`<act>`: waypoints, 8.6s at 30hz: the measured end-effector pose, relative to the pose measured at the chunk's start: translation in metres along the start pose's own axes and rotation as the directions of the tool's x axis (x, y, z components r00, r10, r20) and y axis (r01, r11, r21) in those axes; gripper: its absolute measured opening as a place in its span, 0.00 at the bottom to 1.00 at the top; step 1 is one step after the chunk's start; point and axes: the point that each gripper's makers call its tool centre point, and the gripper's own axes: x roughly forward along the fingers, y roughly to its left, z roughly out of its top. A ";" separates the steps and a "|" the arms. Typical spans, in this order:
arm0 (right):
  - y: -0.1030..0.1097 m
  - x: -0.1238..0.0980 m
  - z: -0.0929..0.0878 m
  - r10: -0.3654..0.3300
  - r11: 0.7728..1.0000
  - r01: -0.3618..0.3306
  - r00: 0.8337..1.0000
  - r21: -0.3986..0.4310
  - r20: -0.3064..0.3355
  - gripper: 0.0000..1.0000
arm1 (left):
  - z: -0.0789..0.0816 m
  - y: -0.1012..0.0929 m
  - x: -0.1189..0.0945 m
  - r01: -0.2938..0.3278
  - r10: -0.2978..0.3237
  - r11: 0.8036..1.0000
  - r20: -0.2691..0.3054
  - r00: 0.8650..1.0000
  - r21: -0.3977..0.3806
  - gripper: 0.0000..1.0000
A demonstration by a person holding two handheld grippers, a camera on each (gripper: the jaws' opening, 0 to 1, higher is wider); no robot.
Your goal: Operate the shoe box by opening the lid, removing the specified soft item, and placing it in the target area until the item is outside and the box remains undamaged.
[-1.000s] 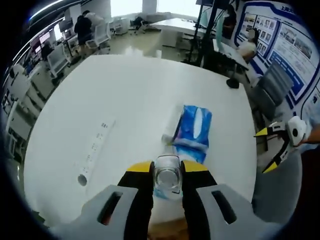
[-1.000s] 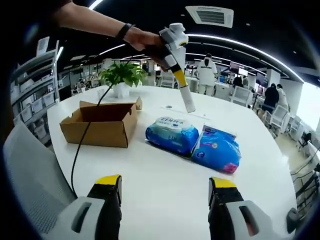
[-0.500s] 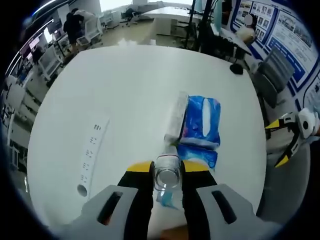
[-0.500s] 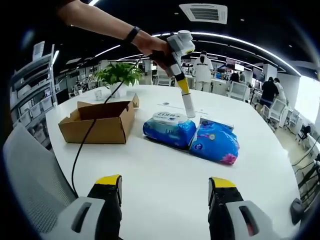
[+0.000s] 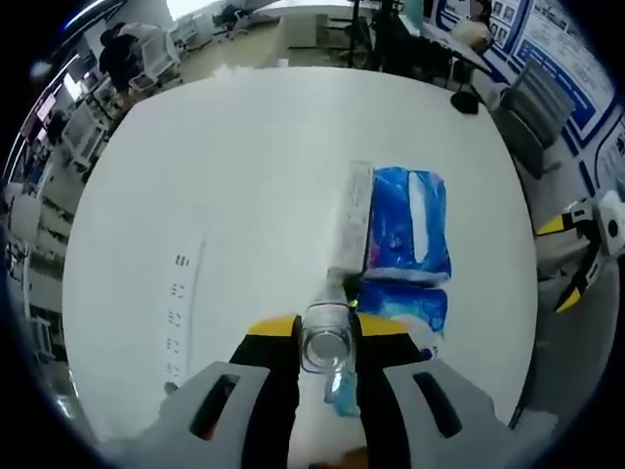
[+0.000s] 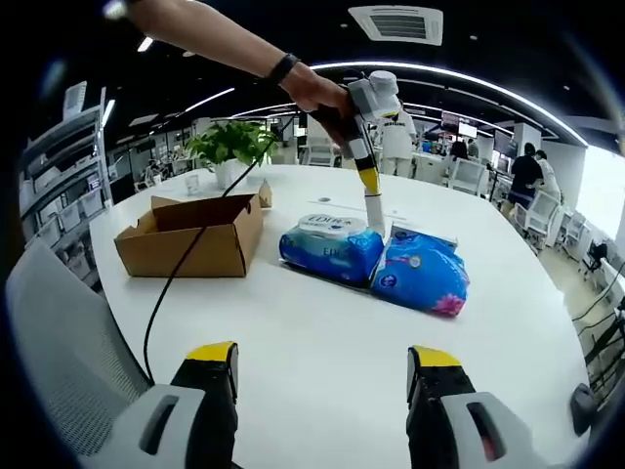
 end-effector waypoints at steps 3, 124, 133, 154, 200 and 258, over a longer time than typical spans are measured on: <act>0.000 0.000 -0.002 0.002 1.000 -0.002 1.000 0.002 -0.002 0.69 | -0.003 -0.002 0.005 0.003 -0.001 0.999 -0.039 0.999 0.042 0.19; 0.038 0.008 0.033 0.100 0.993 -0.097 0.994 -0.073 0.033 0.65 | -0.039 -0.007 -0.118 -0.088 0.098 0.994 0.212 0.972 -0.057 0.46; 0.046 0.007 0.037 0.137 0.982 -0.133 0.990 -0.132 0.018 0.66 | -0.071 -0.024 -0.157 -0.117 0.136 0.989 0.278 0.951 -0.086 0.46; 0.063 0.011 0.063 0.197 0.961 -0.190 0.980 -0.199 0.019 0.66 | -0.162 -0.071 -0.232 -0.170 0.283 0.939 0.388 0.877 -0.300 0.47; 0.125 0.069 0.115 0.334 0.905 -0.322 0.943 -0.279 -0.006 0.67 | -0.380 -0.163 -0.236 -0.148 0.618 0.553 0.285 0.733 -0.820 0.46; 0.136 0.100 0.122 0.315 0.917 -0.317 0.948 -0.242 -0.049 0.63 | -0.460 -0.196 -0.135 -0.245 0.561 -0.110 -0.263 0.785 -0.963 0.11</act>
